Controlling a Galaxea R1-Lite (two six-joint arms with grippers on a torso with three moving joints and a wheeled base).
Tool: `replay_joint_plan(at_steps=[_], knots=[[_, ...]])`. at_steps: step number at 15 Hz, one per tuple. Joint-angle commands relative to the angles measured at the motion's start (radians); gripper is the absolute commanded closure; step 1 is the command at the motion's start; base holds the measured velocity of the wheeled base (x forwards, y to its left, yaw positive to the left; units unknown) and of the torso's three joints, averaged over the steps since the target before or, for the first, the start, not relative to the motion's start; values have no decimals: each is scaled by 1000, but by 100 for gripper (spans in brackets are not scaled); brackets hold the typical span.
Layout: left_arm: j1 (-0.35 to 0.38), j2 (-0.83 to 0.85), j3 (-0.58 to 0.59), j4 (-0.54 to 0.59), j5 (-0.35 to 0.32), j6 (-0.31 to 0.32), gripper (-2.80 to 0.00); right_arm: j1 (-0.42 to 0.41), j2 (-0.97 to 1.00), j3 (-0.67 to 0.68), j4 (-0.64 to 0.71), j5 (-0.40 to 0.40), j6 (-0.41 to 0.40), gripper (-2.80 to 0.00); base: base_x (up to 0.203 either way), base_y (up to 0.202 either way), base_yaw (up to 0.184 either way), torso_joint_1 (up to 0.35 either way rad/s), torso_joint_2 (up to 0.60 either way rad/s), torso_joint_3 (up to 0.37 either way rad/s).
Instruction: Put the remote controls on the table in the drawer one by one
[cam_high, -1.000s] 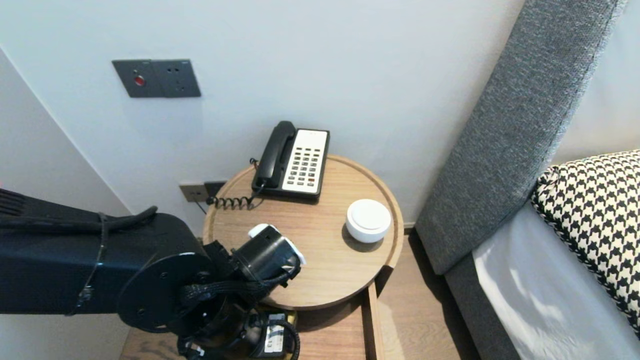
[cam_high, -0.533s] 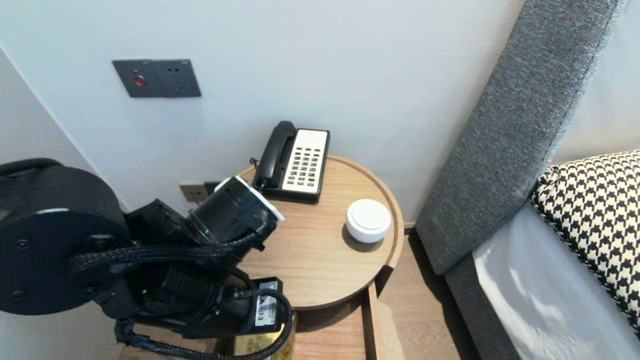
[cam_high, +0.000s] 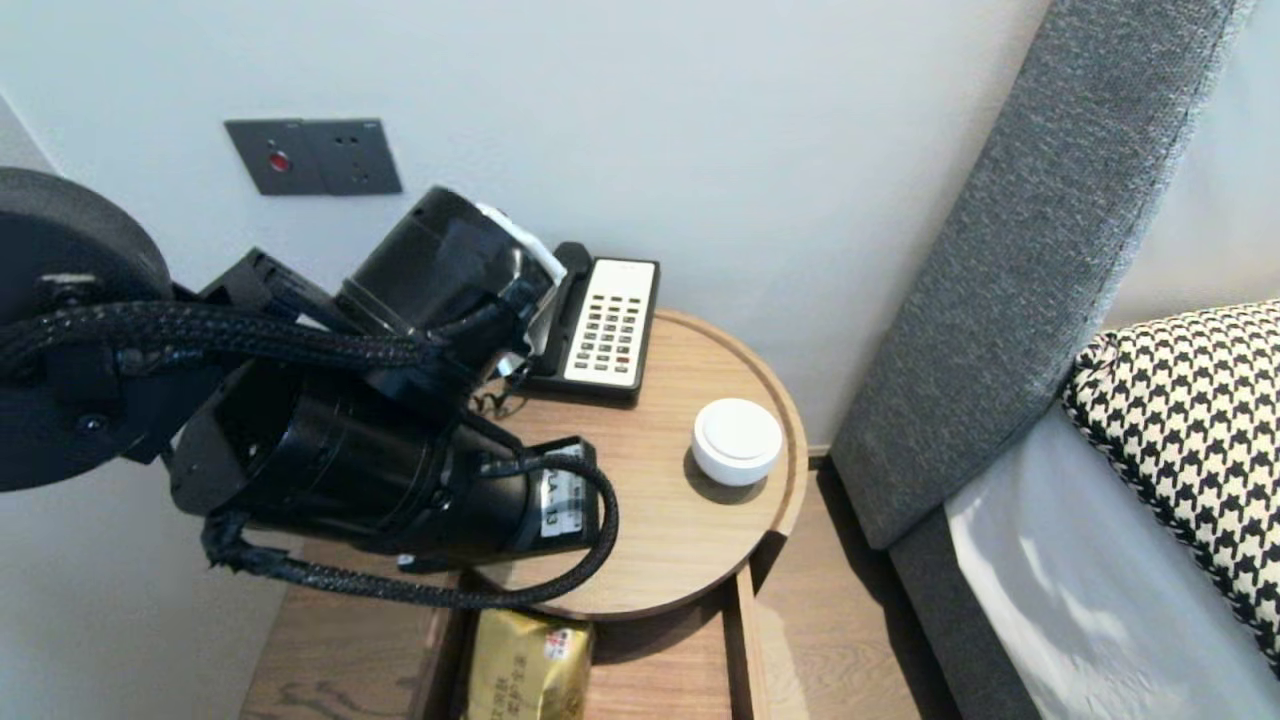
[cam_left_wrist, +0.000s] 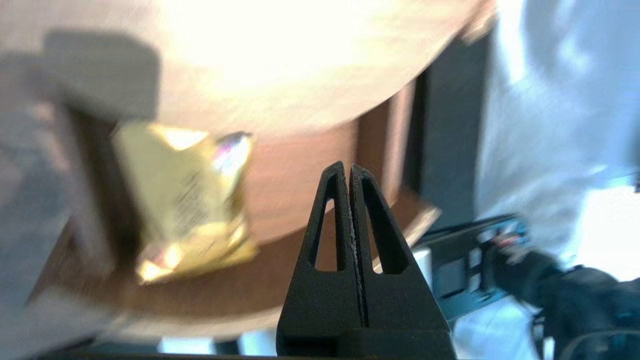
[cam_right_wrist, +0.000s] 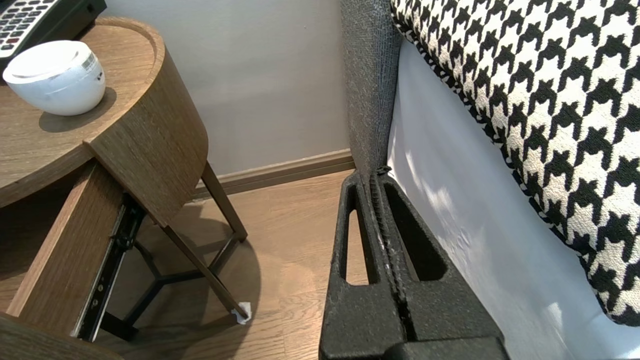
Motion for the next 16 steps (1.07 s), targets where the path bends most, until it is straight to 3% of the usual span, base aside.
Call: replay_joint_plan(at_steps=[1, 4, 5, 8, 11, 16], knots=[[2, 77, -107, -2, 9, 5, 0, 0, 1, 26, -1, 0, 0, 0, 0, 0, 0, 0, 0, 0], [2, 161, -193, -17, 57, 11, 0, 0, 1, 26, -1, 0, 0, 0, 0, 0, 0, 0, 0, 0], [0, 183, -213, -28, 79, 20, -280, 0, 1, 26, -1, 0, 0, 0, 0, 0, 0, 0, 0, 0], [-27, 246, -275, -62, 155, 48, -280, 0, 1, 26, -1, 0, 0, 0, 0, 0, 0, 0, 0, 0], [-83, 324, -318, -122, 314, 91, -280, 0, 1, 26, -1, 0, 0, 0, 0, 0, 0, 0, 0, 0], [-144, 423, -453, -152, 413, 108, -280, 0, 1, 26, -1, 0, 0, 0, 0, 0, 0, 0, 0, 0]])
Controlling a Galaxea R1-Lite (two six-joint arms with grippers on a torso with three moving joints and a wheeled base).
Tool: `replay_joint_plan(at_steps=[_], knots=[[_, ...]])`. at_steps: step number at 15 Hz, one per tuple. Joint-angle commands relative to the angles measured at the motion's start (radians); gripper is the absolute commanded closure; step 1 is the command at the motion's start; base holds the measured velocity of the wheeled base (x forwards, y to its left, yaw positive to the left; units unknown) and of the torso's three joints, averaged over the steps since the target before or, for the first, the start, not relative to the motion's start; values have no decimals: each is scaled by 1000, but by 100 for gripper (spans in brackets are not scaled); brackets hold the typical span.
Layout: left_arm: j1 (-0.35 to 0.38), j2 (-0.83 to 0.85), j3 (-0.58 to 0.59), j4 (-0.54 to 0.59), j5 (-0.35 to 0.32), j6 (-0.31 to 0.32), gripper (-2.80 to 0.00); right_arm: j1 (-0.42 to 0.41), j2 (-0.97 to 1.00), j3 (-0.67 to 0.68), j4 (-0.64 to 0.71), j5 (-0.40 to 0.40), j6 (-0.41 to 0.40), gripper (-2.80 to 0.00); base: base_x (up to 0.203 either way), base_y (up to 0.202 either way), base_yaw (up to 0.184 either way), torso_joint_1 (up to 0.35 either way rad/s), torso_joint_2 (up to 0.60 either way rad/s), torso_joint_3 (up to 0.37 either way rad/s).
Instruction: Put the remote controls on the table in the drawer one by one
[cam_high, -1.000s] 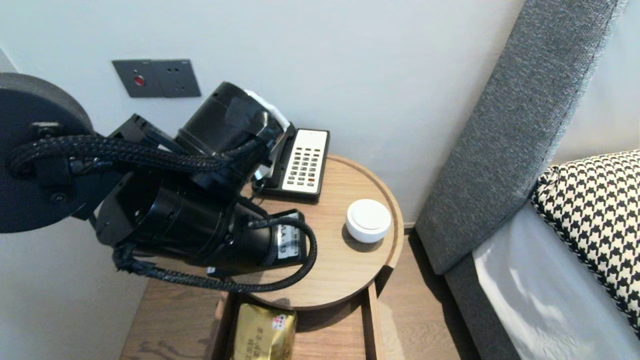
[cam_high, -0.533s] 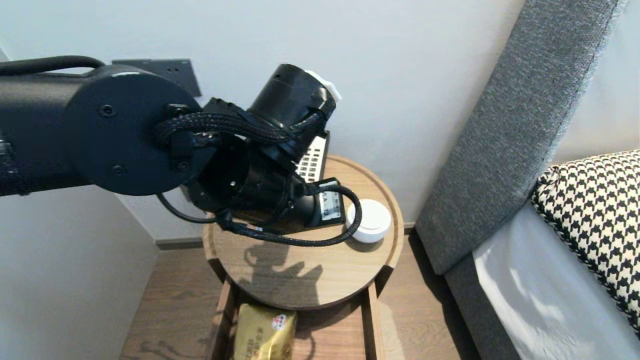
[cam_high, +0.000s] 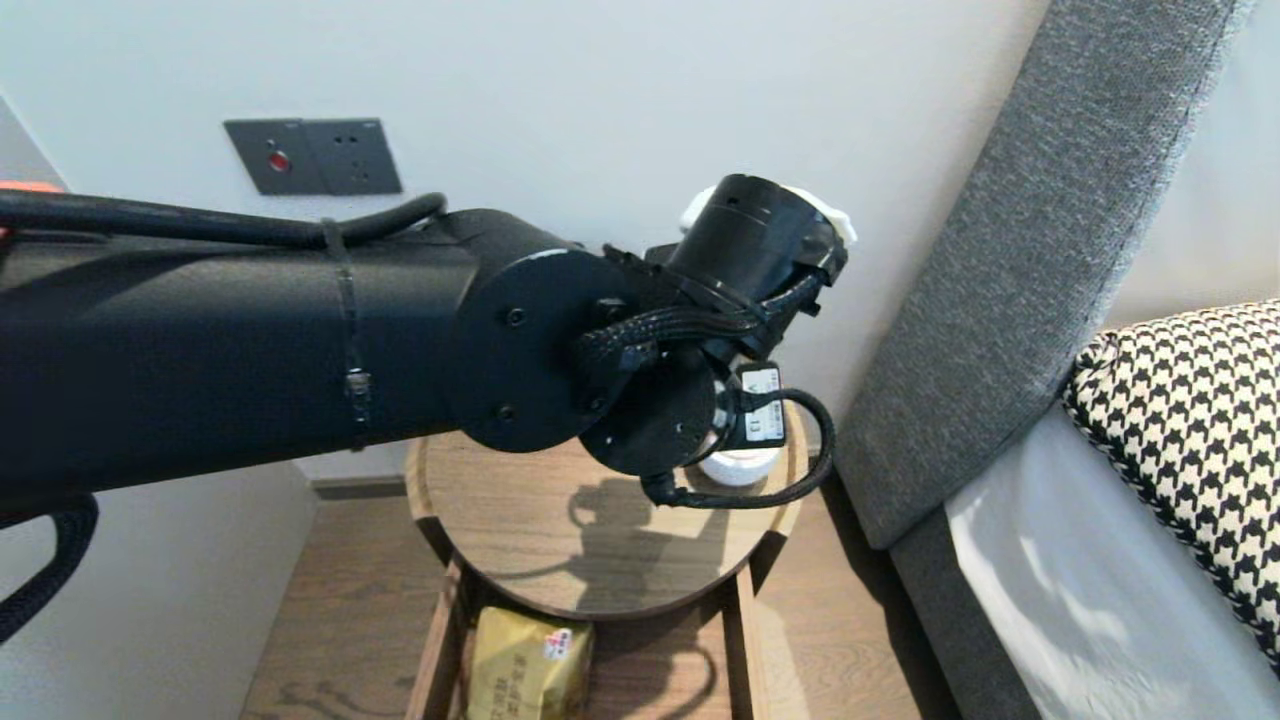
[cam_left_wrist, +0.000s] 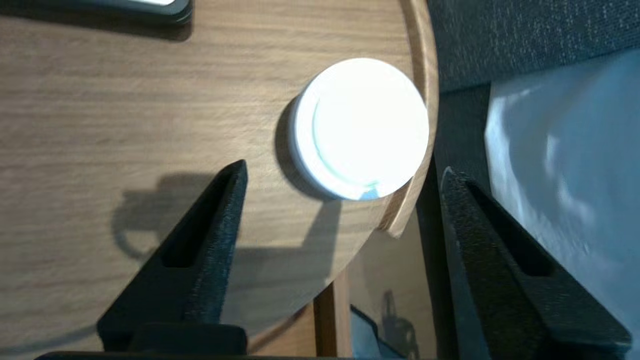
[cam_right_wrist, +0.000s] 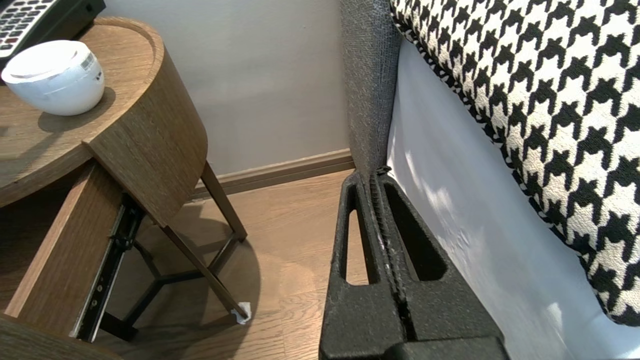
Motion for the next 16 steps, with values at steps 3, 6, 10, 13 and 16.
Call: replay_joint_plan(at_steps=[3, 6, 10, 13, 16], knots=[[-29, 81, -78, -3, 27, 50, -280, 0, 1, 26, -1, 0, 0, 0, 0, 0, 0, 0, 0, 0], [-32, 117, -78, -54, 60, 65, -280, 0, 1, 26, -1, 0, 0, 0, 0, 0, 0, 0, 0, 0], [-34, 147, -78, -78, 110, 90, -280, 0, 1, 26, -1, 0, 0, 0, 0, 0, 0, 0, 0, 0], [-34, 175, -78, -122, 189, 114, -280, 0, 1, 26, -1, 0, 0, 0, 0, 0, 0, 0, 0, 0], [-35, 184, -80, -138, 189, 123, -280, 0, 1, 26, -1, 0, 0, 0, 0, 0, 0, 0, 0, 0]])
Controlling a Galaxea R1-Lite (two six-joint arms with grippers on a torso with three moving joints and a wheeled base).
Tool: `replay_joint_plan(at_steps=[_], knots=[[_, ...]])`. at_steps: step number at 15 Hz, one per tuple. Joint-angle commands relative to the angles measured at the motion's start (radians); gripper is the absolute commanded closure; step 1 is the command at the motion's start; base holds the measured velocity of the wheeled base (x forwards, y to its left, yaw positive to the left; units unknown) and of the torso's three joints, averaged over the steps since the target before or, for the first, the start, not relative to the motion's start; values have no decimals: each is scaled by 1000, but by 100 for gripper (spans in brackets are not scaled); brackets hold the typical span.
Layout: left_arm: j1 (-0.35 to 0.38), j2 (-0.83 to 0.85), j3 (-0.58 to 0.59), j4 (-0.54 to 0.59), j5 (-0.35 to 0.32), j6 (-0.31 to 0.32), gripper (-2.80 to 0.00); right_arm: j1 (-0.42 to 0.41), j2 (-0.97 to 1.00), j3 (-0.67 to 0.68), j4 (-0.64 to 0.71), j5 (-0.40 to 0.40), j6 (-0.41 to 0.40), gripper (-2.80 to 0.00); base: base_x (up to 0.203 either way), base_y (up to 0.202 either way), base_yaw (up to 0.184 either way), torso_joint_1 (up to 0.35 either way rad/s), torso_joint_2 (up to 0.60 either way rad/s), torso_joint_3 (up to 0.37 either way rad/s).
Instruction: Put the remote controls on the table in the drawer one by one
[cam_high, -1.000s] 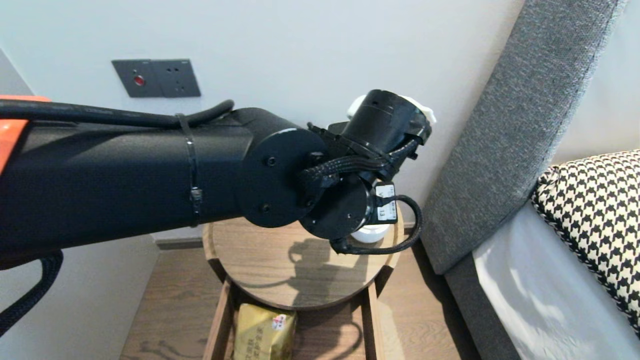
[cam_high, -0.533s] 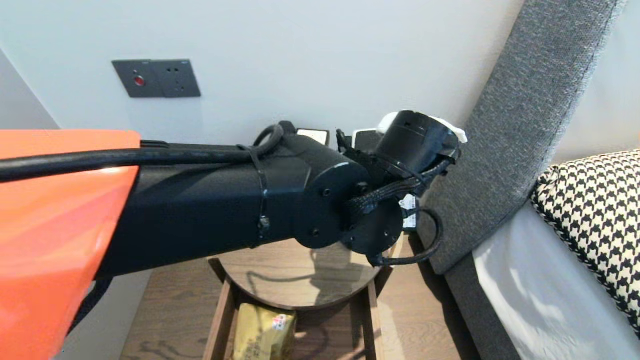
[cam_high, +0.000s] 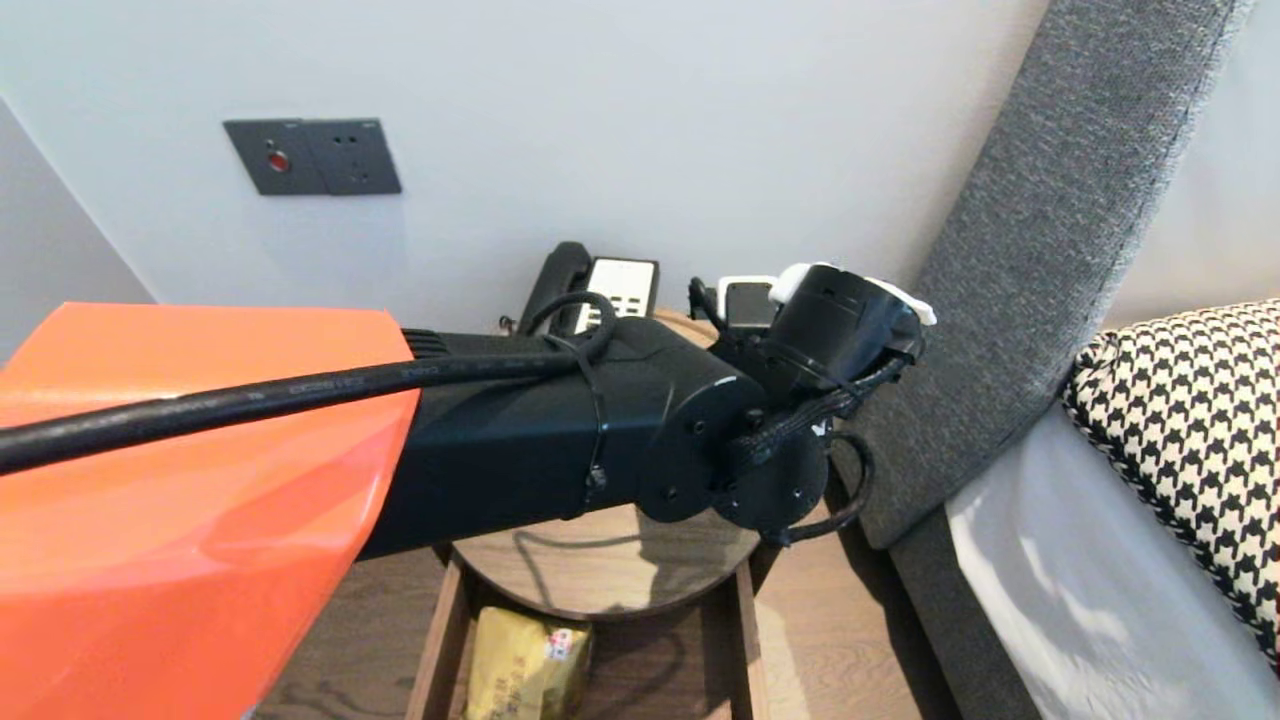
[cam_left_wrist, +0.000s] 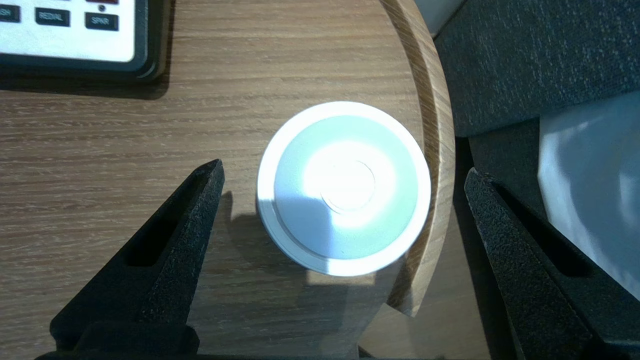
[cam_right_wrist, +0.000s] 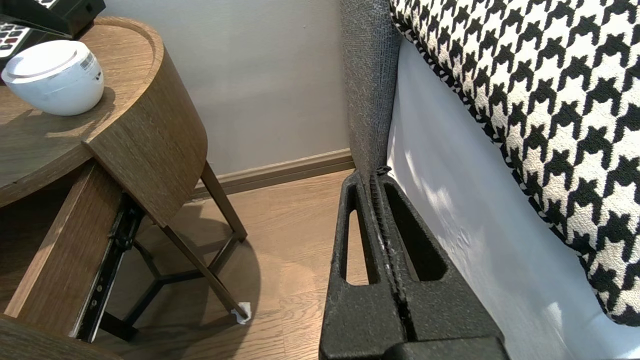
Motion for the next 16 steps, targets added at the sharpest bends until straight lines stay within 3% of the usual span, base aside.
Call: replay_joint_plan(at_steps=[1, 16], knots=[[-1, 18, -1, -1, 5, -2, -280, 0, 1, 26, -1, 0, 0, 0, 0, 0, 0, 0, 0, 0], [5, 97, -1, -35, 2, 10, -280, 0, 1, 26, -1, 0, 0, 0, 0, 0, 0, 0, 0, 0]])
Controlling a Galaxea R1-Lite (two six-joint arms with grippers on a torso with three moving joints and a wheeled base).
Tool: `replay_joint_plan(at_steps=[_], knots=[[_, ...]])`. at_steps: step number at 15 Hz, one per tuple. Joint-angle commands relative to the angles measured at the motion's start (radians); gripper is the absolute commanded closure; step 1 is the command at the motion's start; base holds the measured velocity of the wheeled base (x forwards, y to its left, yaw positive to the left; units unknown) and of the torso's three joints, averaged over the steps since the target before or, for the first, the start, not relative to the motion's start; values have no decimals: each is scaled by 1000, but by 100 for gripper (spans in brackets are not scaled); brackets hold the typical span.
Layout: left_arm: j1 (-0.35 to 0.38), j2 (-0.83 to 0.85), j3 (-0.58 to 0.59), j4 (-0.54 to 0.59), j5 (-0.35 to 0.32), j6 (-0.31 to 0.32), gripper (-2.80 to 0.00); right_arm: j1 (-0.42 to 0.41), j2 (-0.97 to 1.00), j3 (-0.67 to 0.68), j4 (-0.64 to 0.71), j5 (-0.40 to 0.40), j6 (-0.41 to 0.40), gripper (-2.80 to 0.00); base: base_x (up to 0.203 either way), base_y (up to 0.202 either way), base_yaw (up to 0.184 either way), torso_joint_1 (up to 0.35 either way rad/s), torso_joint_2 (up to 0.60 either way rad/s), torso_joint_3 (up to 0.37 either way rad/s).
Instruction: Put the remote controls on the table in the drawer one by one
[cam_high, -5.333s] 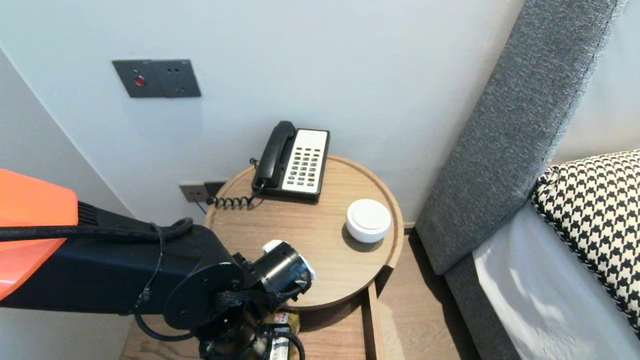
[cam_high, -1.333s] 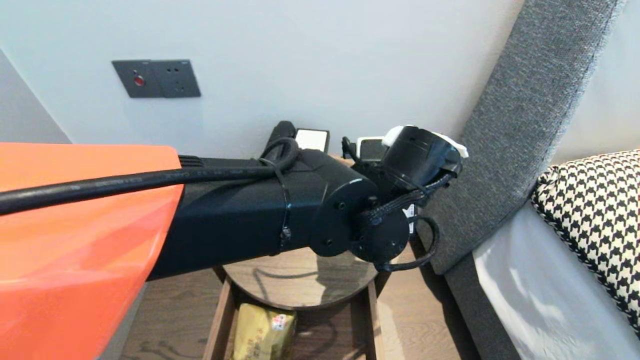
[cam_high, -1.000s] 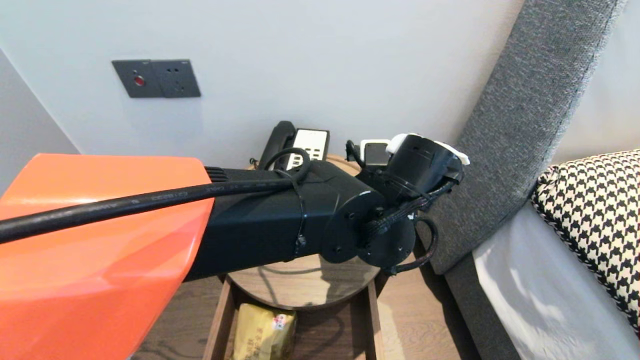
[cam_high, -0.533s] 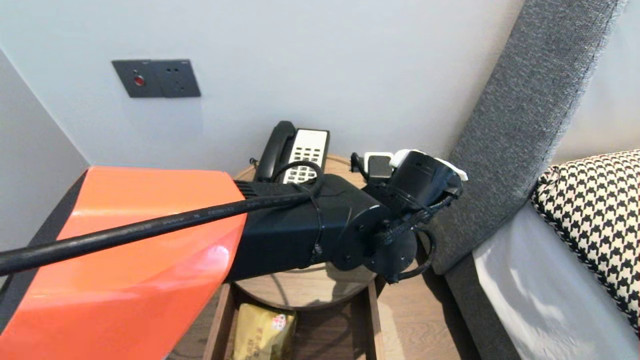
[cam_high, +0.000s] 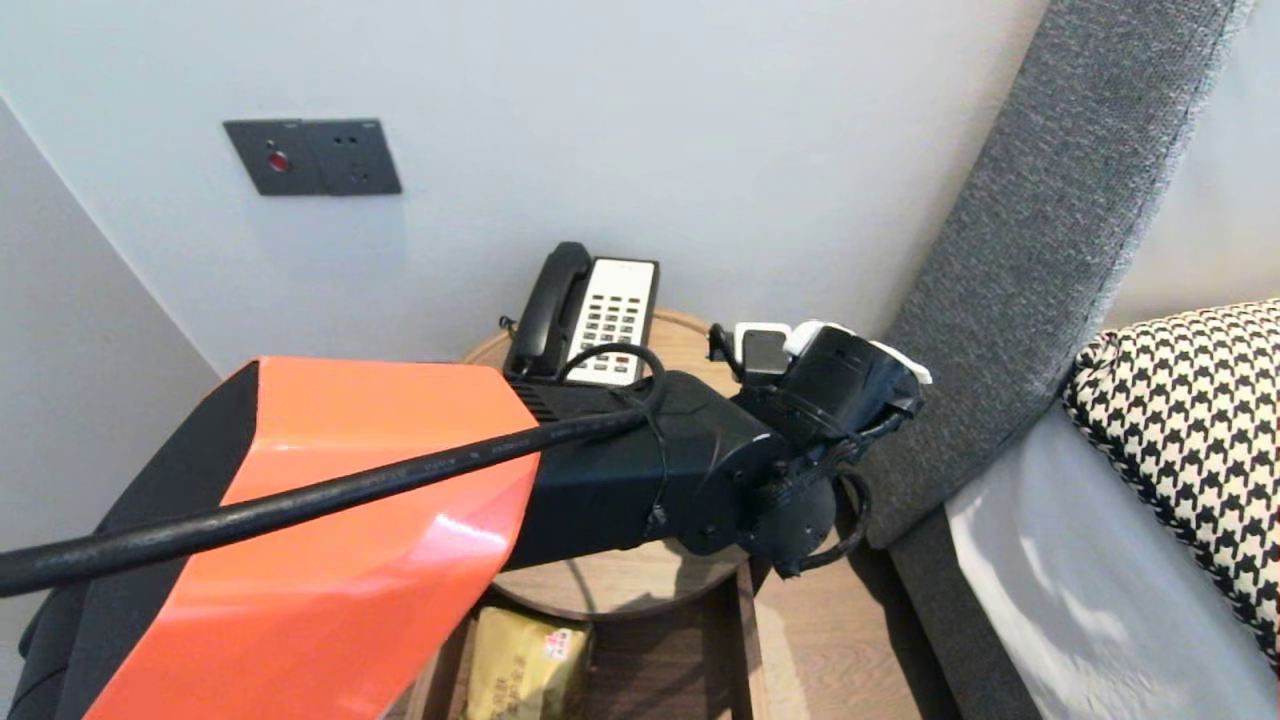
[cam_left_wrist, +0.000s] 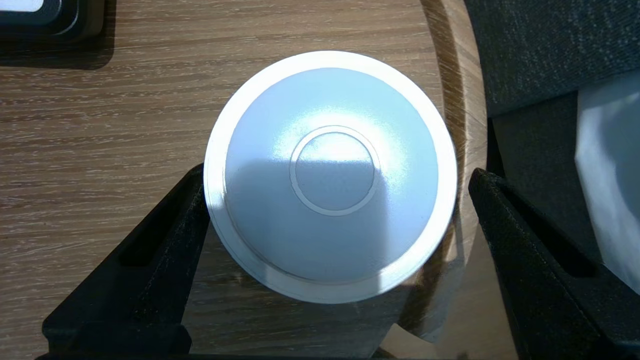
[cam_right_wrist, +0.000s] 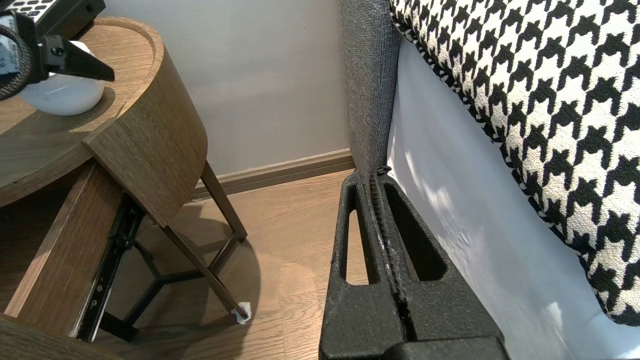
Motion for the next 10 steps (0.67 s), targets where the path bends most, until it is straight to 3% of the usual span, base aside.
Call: replay_joint_plan(at_steps=[1, 10], knots=[[4, 9, 0, 0, 4, -1, -280, 0, 1, 26, -1, 0, 0, 0, 0, 0, 0, 0, 0, 0], [21, 30, -1, -34, 9, 41, -280, 0, 1, 26, -1, 0, 0, 0, 0, 0, 0, 0, 0, 0]])
